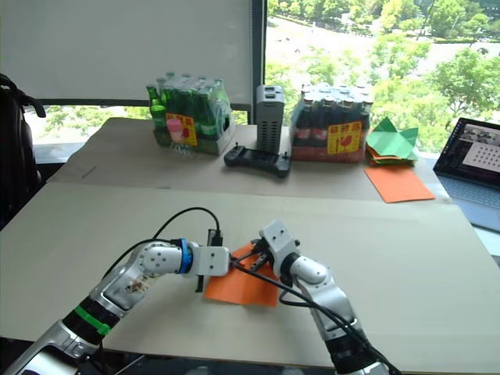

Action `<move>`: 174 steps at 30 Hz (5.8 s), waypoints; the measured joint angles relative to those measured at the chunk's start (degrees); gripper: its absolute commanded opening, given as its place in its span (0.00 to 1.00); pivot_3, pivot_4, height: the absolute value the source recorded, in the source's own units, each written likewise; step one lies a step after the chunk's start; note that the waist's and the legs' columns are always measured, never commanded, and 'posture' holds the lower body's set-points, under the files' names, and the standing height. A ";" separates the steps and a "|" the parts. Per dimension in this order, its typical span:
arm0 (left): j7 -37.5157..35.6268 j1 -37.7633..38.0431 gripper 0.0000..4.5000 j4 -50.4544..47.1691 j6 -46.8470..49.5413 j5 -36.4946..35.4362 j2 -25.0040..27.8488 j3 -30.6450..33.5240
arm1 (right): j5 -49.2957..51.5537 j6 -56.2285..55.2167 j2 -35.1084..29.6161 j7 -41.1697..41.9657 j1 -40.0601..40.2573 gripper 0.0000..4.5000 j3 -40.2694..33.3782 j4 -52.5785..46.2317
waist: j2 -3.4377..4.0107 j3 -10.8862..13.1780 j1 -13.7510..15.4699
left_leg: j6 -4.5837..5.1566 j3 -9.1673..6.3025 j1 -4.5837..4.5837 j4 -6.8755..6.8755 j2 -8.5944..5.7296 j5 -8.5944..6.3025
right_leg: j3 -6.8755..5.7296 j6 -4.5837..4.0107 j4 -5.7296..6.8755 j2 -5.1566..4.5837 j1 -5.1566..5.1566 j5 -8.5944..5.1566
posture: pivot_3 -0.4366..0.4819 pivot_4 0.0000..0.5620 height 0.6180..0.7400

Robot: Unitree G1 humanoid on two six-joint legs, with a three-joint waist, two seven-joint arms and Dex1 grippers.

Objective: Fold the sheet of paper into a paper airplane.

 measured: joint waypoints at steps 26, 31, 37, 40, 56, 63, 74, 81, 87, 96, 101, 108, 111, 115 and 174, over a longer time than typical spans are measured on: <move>-3.65 0.07 0.01 1.00 4.04 -1.68 -3.69 3.73 | 0.20 -1.46 0.98 1.20 0.41 0.00 0.75 3.31 | 0.04 -0.01 0.09 | 0.00 -0.02 0.01 0.06 -0.01 0.00 | 0.00 0.00 0.08 0.00 0.02 0.00 | 0.48 0.27 1.00; -5.40 0.75 0.01 0.82 7.52 -5.26 -4.58 5.61 | -0.23 -1.64 1.00 1.23 0.37 0.00 1.30 3.24 | 0.04 -0.01 -0.19 | 0.00 -0.02 0.01 0.06 0.00 0.00 | 0.00 0.00 0.08 0.01 0.01 0.00 | 0.48 0.27 1.00; -8.22 1.33 0.12 0.82 11.67 -10.93 -5.40 7.14 | -0.25 -1.64 0.98 1.32 0.38 0.00 1.80 3.09 | 0.04 -0.01 -0.33 | 0.00 -0.02 0.00 0.06 0.01 0.00 | 0.00 0.00 0.08 0.01 0.00 0.00 | 0.48 0.27 1.00; -10.53 1.78 0.32 0.45 12.88 -13.35 -5.36 7.04 | -0.24 -1.64 0.98 1.37 0.38 0.00 2.02 3.05 | 0.05 -0.01 -0.40 | 0.00 -0.02 -0.01 0.06 0.01 0.00 | 0.00 0.00 0.08 0.01 -0.01 0.00 | 0.48 0.27 1.00; -12.93 1.93 0.47 -0.91 17.54 -19.91 0.17 12.58 | -0.24 -1.63 0.95 1.51 0.39 0.00 2.24 2.98 | 0.07 0.02 -0.58 | 0.00 -0.03 -0.04 0.05 0.02 0.00 | 0.00 0.00 0.11 0.02 -0.06 0.00 | 0.48 0.27 1.00; -15.52 0.81 0.47 -4.63 35.46 -36.77 2.74 24.40 | -0.24 -1.64 0.99 1.52 0.36 0.00 2.44 2.98 | 0.08 0.03 -1.29 | 0.01 -0.05 -0.05 0.05 0.03 0.00 | -0.01 0.00 0.12 0.02 -0.07 0.00 | 0.48 0.27 1.00; -4.18 1.61 0.01 -5.81 53.88 -49.36 -4.66 30.12 | -0.26 -2.04 0.99 1.52 0.27 0.00 2.85 3.15 | 0.08 0.03 -1.80 | 0.00 -0.10 -0.04 0.05 0.02 0.00 | -0.02 0.00 0.16 0.01 -0.07 0.00 | 0.48 0.27 1.00; -0.22 4.42 0.01 -6.00 54.22 -48.49 -6.19 25.27 | -0.28 -2.09 0.83 1.42 0.29 0.00 2.86 3.18 | 0.08 0.03 -1.86 | 0.00 -0.10 -0.03 0.05 0.01 0.00 | 0.00 -0.01 0.17 0.01 -0.07 0.00 | 0.48 0.27 1.00; 2.73 4.75 0.01 -2.47 53.59 -45.22 -6.77 22.85 | -0.28 -2.09 0.74 1.24 0.57 0.00 2.85 2.86 | 0.08 0.03 -1.84 | 0.00 -0.09 -0.03 0.05 0.00 0.00 | 0.00 -0.01 0.15 0.01 -0.07 0.00 | 0.48 0.27 1.00; 3.00 5.15 0.01 -0.97 49.59 -42.31 -6.86 20.44 | -0.22 -3.13 0.61 1.04 1.26 0.00 2.38 2.43 | 0.08 0.03 -1.75 | 0.00 -0.08 -0.03 0.05 0.00 0.00 | 0.00 -0.01 0.14 0.00 -0.06 0.00 | 0.48 0.27 1.00; 2.75 5.44 0.01 -0.98 48.83 -42.26 -6.72 20.10 | 2.12 -3.96 2.96 1.64 1.69 0.00 1.56 2.34 | 0.08 0.03 -1.79 | 0.00 -0.09 -0.03 0.05 0.01 0.00 | 0.00 -0.01 0.14 0.01 -0.06 0.00 | 0.48 0.27 1.00; 2.83 5.44 0.01 -0.96 48.79 -42.27 -6.72 20.08 | 2.03 -4.72 4.03 2.72 0.23 0.00 3.17 2.10 | 0.08 0.03 -1.80 | 0.00 -0.09 -0.02 0.04 0.01 0.00 | 0.00 -0.01 0.15 0.01 -0.06 0.00 | 0.48 0.27 1.00; 2.86 5.46 0.01 -0.98 48.79 -42.29 -6.73 20.07 | 1.35 -4.73 3.99 2.71 -0.15 0.00 4.61 2.59 | 0.08 0.03 -1.81 | 0.00 -0.09 -0.02 0.04 0.00 0.00 | 0.00 -0.01 0.15 0.01 -0.06 0.00 | 0.48 0.27 1.00; 2.98 5.60 0.01 -1.09 48.80 -42.30 -6.69 20.14 | -0.46 -4.59 3.63 2.16 -0.42 0.00 6.22 4.87 | 0.08 0.03 -1.81 | 0.00 -0.09 -0.01 0.04 0.01 0.00 | 0.00 -0.01 0.15 0.01 -0.06 0.00 | 0.48 0.27 1.00; 2.58 3.04 0.01 1.95 47.49 -42.09 -8.04 18.05 | 8.68 -0.18 -18.51 13.70 4.42 0.00 -4.39 -5.30 | 0.11 0.05 -1.59 | 0.00 -0.08 -0.03 0.04 -0.04 0.00 | 0.03 0.00 0.06 0.00 -0.03 0.00 | 0.48 0.27 1.00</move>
